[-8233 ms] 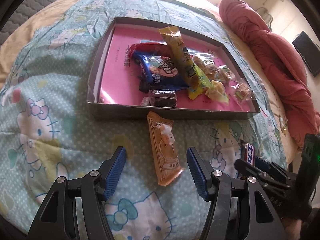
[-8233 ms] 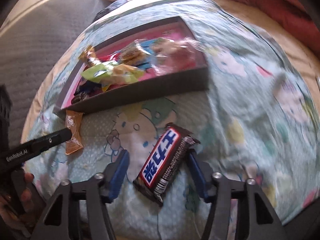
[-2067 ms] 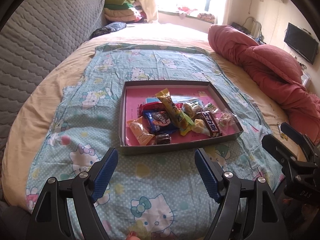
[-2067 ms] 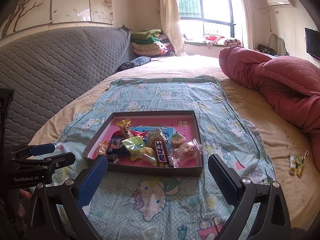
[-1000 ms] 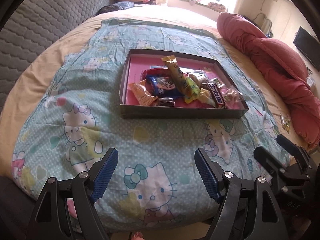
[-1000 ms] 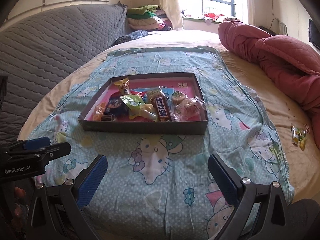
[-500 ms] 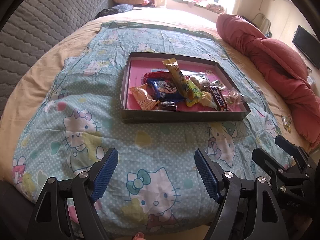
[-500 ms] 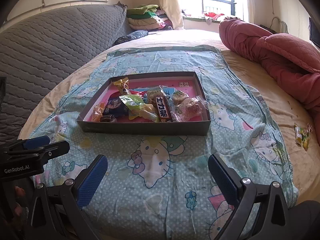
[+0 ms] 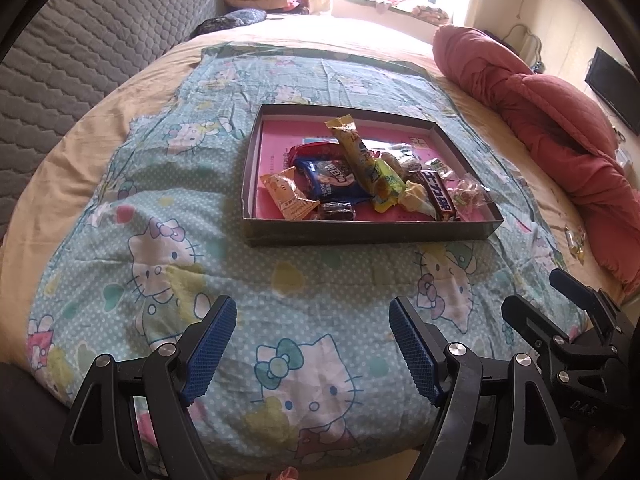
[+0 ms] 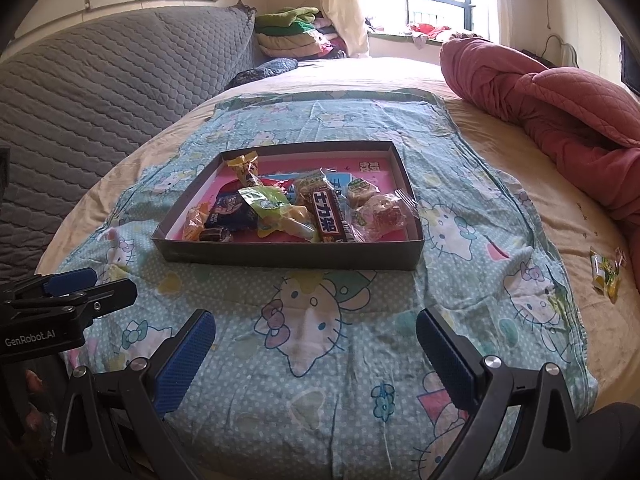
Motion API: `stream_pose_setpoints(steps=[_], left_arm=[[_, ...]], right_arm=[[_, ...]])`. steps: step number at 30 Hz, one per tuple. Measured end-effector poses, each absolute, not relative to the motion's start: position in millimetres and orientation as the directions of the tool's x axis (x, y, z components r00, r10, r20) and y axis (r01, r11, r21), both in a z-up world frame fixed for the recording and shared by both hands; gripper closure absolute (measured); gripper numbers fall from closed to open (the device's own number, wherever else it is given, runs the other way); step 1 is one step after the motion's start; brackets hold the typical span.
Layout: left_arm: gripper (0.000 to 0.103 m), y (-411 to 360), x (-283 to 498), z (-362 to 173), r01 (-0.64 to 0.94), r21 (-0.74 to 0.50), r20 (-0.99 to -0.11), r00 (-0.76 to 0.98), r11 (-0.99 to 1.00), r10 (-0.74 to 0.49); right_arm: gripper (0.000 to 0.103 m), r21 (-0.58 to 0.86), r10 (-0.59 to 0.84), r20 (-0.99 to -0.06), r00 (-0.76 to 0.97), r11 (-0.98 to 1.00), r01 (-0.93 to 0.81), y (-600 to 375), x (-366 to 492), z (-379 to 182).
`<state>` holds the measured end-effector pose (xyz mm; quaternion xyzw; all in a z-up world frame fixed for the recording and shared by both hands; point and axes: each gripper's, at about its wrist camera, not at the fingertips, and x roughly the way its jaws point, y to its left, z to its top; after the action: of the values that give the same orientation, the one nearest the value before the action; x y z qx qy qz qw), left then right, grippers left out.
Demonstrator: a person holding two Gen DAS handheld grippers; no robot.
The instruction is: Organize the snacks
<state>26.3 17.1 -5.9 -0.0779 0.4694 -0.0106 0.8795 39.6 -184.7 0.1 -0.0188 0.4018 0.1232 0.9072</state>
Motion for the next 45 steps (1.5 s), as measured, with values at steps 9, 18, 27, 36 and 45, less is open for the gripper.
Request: stream_pose_setpoints(steps=[9,18,27,36,45], left_arm=[[0.023,16.9,26.0,-4.4,-0.058,-0.137,-0.824,0.561,0.989,-0.081],[0.023,15.5,26.8,-4.5,-0.057,-0.124,-0.826,0.559,0.991,-0.071],[0.023,14.7,26.9,-4.2,-0.056,-0.115,-0.825,0.561,0.992,-0.064],[0.023,13.2,25.9,-3.0,-0.048,-0.103,-0.822,0.567,0.993,-0.058],[0.023,13.4,26.4,-6.0,-0.056,-0.102,-0.829,0.557,0.993,-0.053]], right_arm=[[0.002,0.066,0.208,-0.732,0.649,0.969,-0.237,-186.7,39.8,1.3],[0.002,0.054,0.199,-0.736,0.647,0.97,-0.237,-186.5,41.0,-1.9],[0.002,0.058,0.201,-0.735,0.648,0.97,-0.235,-186.0,41.2,-1.4],[0.002,0.068,0.203,-0.731,0.651,0.971,-0.227,-188.4,41.3,-0.4],[0.002,0.06,0.198,-0.726,0.658,0.972,-0.226,-188.5,40.7,1.5]])
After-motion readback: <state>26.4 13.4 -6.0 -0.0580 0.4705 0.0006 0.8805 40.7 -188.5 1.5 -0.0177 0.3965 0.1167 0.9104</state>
